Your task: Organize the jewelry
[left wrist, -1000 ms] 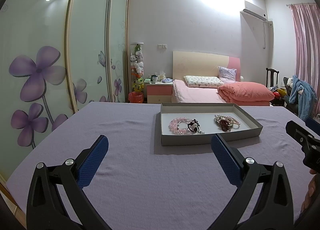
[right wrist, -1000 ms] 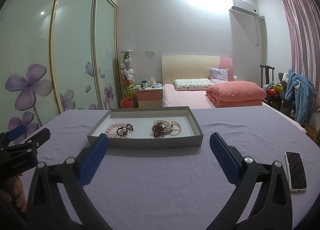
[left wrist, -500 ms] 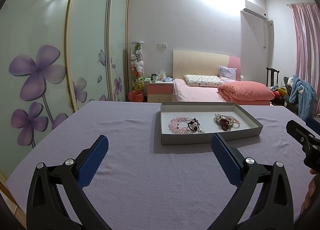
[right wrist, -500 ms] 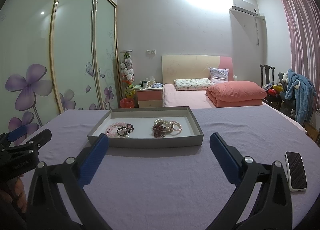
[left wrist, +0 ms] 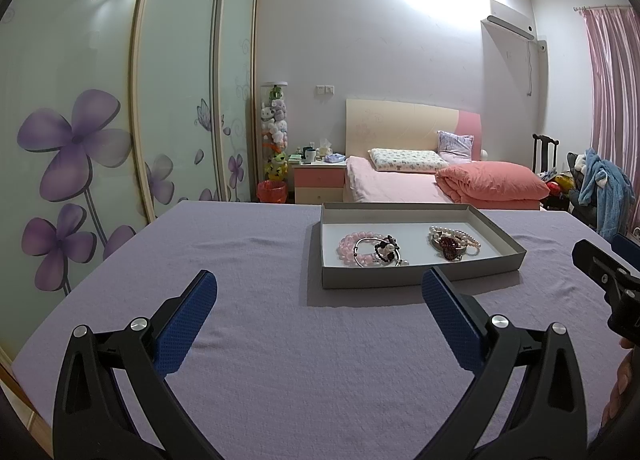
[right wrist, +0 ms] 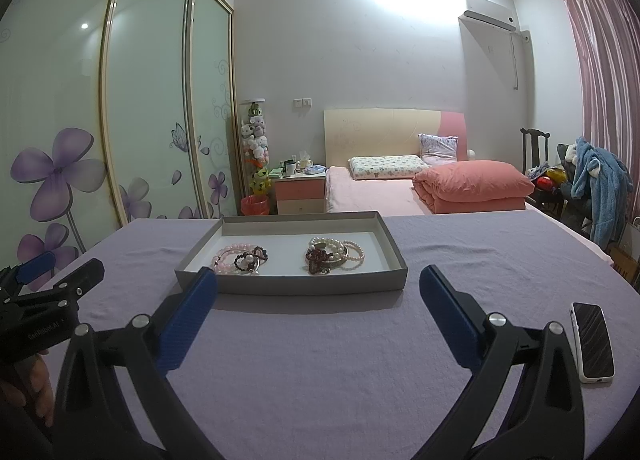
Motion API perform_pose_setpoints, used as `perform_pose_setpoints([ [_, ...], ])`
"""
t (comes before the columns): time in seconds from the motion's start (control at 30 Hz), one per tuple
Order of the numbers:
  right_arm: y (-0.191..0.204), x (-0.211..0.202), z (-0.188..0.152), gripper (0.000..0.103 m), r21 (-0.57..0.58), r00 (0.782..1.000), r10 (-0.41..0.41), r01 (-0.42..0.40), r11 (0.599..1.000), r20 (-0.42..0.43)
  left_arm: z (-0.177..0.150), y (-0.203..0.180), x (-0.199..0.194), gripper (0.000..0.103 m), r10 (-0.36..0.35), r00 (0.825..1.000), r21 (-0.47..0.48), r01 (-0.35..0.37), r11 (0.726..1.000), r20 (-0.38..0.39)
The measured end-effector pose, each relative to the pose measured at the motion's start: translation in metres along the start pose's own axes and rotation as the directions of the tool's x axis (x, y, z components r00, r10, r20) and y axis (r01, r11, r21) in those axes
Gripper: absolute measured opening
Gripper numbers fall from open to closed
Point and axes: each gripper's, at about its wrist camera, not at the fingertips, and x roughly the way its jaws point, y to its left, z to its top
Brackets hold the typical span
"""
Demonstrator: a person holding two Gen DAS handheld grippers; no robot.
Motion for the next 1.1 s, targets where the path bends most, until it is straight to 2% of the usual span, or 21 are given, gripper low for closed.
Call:
perform_pose_setpoints([
  [1.1,0.0060,0.0006,-0.0083,0.099,0.003,1.000,0.005,-0.005,1.000,-0.013,-0.0068,-0.0040,-0.0005,0.101,0.003,1.000,0.009,-0.002,1.000,-0.006],
])
